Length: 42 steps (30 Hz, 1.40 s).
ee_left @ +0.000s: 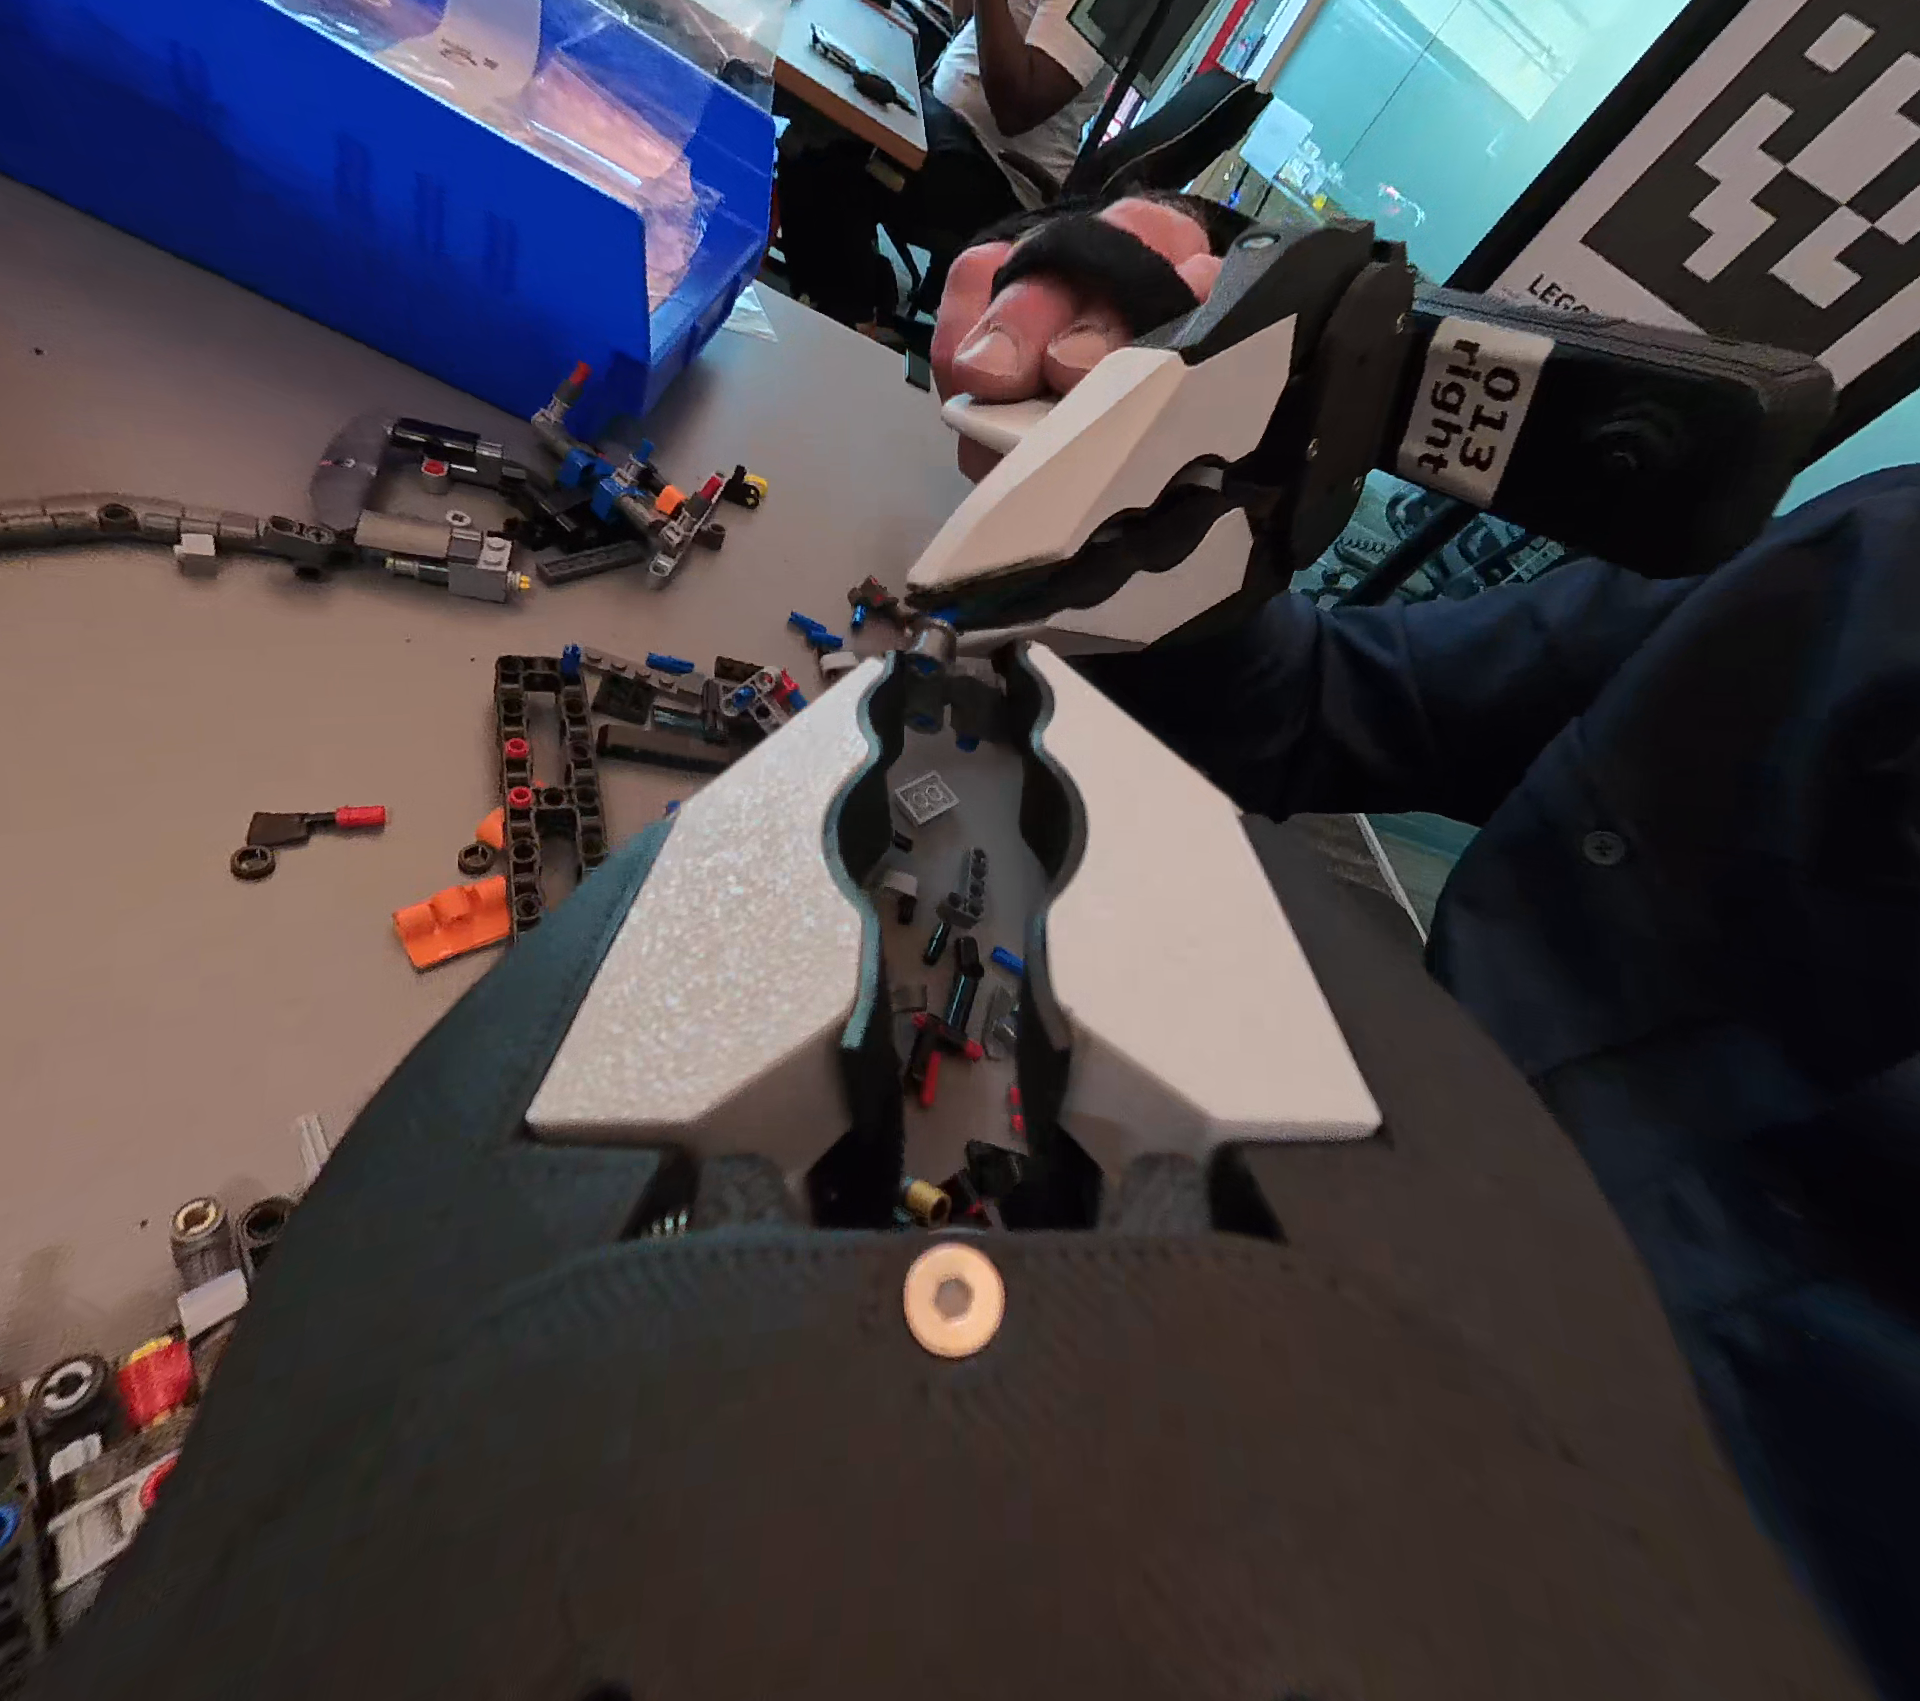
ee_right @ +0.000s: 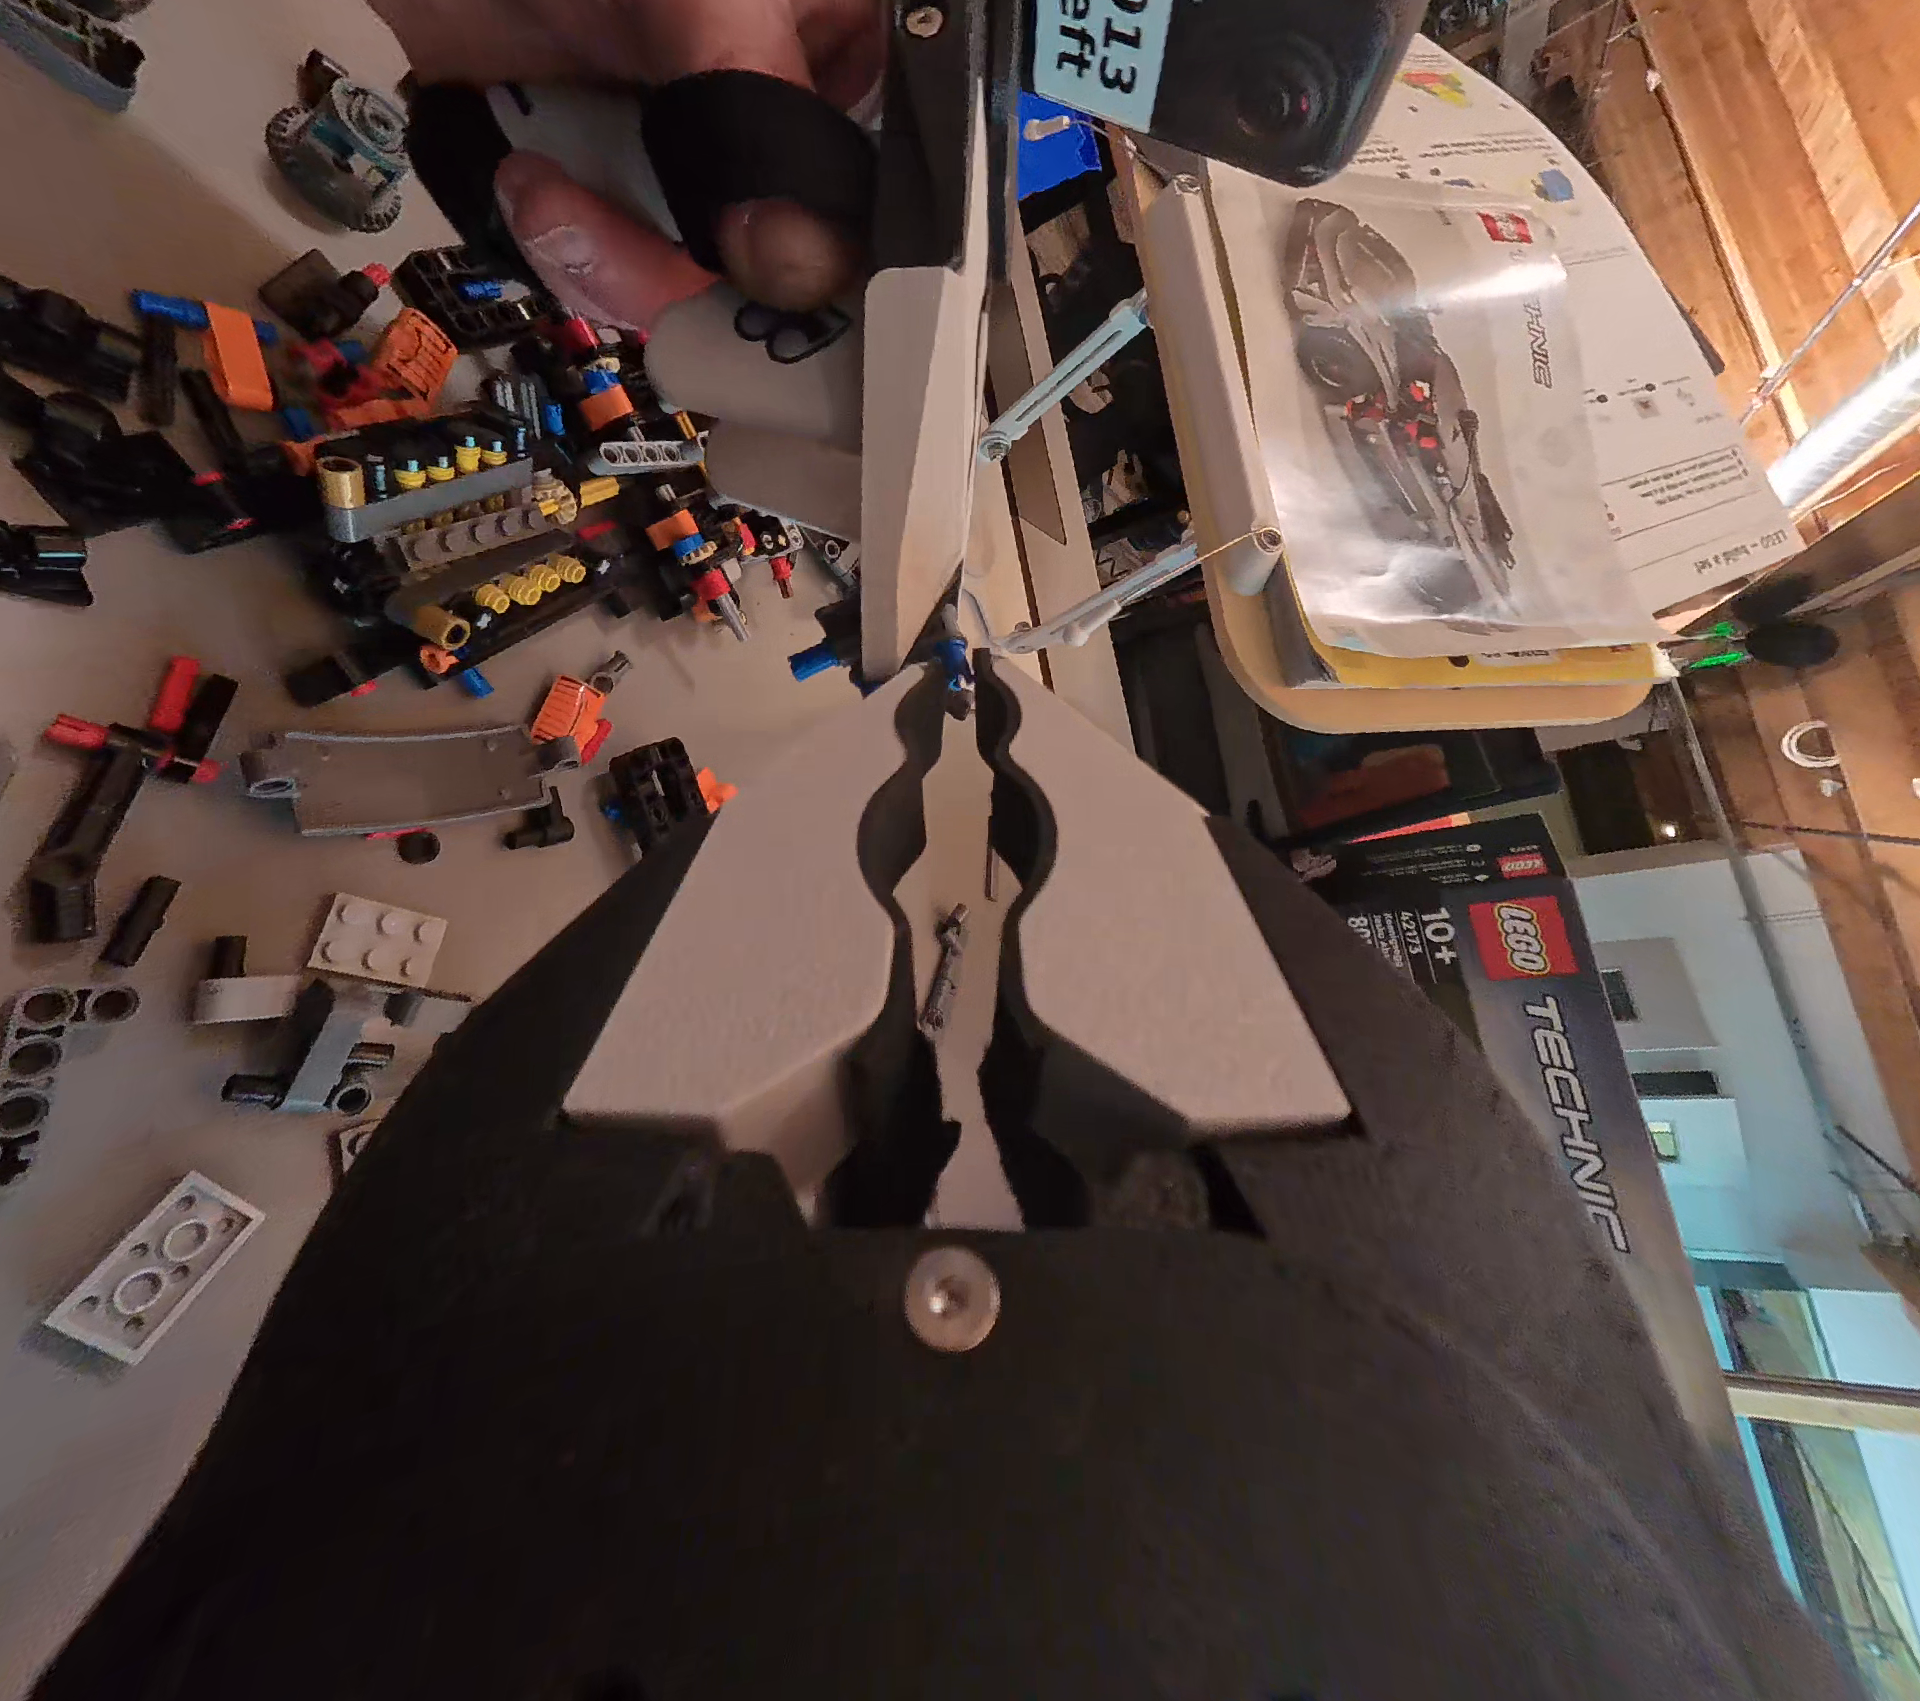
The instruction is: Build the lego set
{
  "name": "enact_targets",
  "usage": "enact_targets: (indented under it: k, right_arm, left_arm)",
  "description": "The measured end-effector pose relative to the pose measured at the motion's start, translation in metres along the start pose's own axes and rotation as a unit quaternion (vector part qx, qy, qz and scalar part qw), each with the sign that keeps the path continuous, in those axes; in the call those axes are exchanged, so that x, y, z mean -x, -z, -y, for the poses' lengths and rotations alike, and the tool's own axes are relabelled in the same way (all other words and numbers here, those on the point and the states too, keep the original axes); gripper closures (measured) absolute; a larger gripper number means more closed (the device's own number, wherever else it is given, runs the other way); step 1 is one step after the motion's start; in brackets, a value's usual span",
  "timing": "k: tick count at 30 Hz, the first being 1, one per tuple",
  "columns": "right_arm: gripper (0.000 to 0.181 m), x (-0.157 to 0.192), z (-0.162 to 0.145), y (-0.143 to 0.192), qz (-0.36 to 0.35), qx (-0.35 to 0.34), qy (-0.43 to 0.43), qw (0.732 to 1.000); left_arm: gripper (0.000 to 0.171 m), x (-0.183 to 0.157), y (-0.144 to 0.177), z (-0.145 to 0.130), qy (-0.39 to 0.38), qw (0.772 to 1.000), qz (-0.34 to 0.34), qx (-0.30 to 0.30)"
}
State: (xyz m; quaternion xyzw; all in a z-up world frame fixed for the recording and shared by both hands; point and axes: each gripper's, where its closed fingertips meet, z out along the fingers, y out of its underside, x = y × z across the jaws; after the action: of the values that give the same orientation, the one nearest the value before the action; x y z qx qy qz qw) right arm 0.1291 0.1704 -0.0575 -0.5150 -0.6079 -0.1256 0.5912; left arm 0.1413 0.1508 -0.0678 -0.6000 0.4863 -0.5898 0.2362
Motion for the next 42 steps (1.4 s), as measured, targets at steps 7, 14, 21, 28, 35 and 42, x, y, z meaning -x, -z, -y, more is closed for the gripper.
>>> enact_targets:
  k: [7, 14, 21, 28, 35, 42]
  right_arm:
    - [0.18, 0.006, -0.002, 0.0, 0.026, 0.016, -0.025, 0.999]
    - [0.18, -0.005, -0.001, 0.003, -0.001, 0.024, -0.048, 0.999]
    - [0.181, -0.006, -0.005, -0.001, 0.0, 0.018, -0.108, 0.994]
    - [0.173, -0.024, -0.001, 0.005, -0.044, -0.015, -0.127, 0.991]
    - [0.179, -0.018, 0.004, 0.004, -0.037, -0.022, -0.099, 0.994]
    - [0.18, -0.017, 0.006, 0.006, -0.067, -0.001, -0.027, 0.997]
  left_arm:
    - [0.155, 0.0, 0.004, 0.0, -0.007, 1.0, 0.006, 0.005]
    - [0.157, 0.0, 0.009, 0.02, -0.019, 0.998, 0.034, -0.058]
    - [0.157, 0.006, 0.049, 0.046, -0.018, 0.985, 0.076, -0.154]
    - [0.157, -0.001, 0.011, 0.03, 0.013, 0.995, 0.016, -0.102]
    - [0.156, -0.003, 0.007, 0.028, 0.046, 0.993, -0.023, -0.11]
    - [0.156, -0.006, 0.006, 0.026, 0.075, 0.99, -0.055, -0.104]
